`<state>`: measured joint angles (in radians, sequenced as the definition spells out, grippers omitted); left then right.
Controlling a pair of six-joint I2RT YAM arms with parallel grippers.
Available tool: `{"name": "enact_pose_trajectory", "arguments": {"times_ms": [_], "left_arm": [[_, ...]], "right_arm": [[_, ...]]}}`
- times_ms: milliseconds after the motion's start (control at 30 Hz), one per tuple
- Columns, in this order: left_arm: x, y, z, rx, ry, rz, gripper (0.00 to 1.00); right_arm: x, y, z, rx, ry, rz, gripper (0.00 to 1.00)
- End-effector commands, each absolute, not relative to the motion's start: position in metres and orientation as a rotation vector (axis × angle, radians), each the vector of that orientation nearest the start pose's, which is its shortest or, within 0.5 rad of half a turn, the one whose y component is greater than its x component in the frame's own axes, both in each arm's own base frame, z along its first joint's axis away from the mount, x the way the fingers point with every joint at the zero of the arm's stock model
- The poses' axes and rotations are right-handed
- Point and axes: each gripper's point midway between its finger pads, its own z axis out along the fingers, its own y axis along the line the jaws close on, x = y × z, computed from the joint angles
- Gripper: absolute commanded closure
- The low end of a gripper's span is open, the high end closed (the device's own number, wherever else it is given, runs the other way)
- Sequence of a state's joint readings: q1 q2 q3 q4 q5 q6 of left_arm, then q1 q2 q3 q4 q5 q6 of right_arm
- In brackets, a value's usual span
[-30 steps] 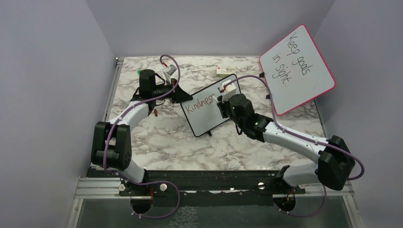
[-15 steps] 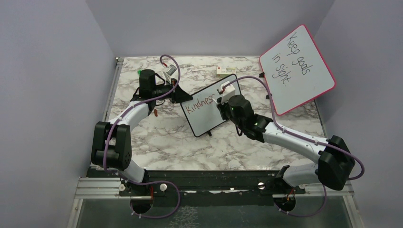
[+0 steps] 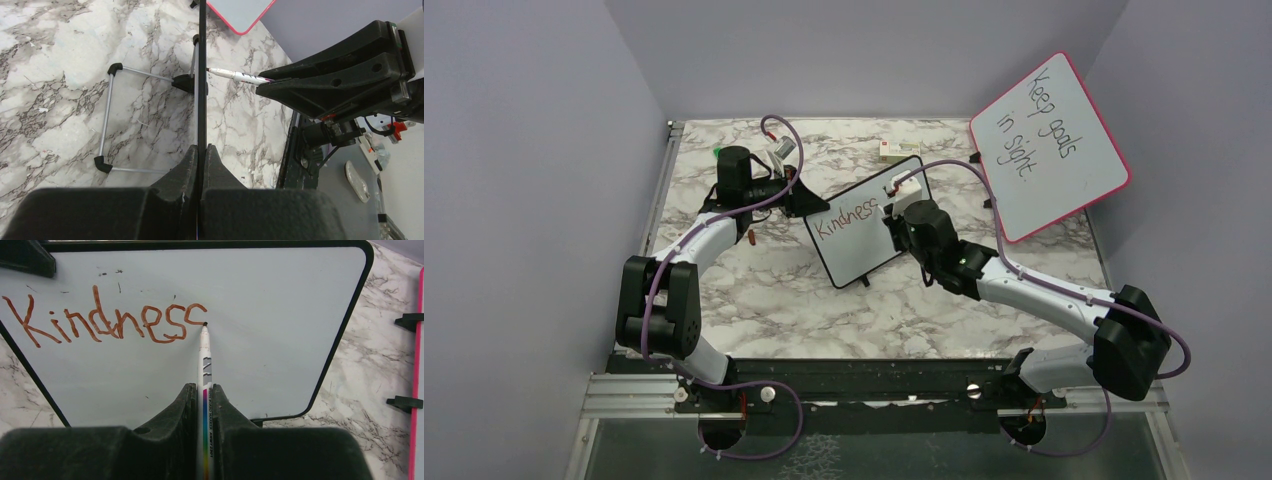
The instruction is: Write a sentence on the whiteboard
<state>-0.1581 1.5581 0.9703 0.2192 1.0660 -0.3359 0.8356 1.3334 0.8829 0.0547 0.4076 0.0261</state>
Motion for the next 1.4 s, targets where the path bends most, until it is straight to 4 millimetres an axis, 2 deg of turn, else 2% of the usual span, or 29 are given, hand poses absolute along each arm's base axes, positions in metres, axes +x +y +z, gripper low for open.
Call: {"name": "enact_pose_trajectory", "arguments": {"times_ms": [0, 433, 1000, 1367], "left_arm": [[0.341, -0.219, 0.197, 0.58, 1.91, -1.378, 1.0], [0.342, -0.219, 0.197, 0.579, 1.91, -1.378, 1.0], [0.341, -0.218, 0.197, 0.578, 1.912, -1.377, 1.0], [0.342, -0.217, 0.196, 0.575, 1.918, -1.369, 1.0]], "right_arm": [[0.323, 0.242, 0.18, -0.501, 1.904, 0.117, 0.99], [0.312, 0.25, 0.173, -0.562, 1.941, 0.189, 0.99], [0.309, 0.277, 0.193, -0.603, 1.874, 0.345, 0.99], [0.311, 0.259, 0.21, -0.5, 1.834, 0.3, 0.99]]}}
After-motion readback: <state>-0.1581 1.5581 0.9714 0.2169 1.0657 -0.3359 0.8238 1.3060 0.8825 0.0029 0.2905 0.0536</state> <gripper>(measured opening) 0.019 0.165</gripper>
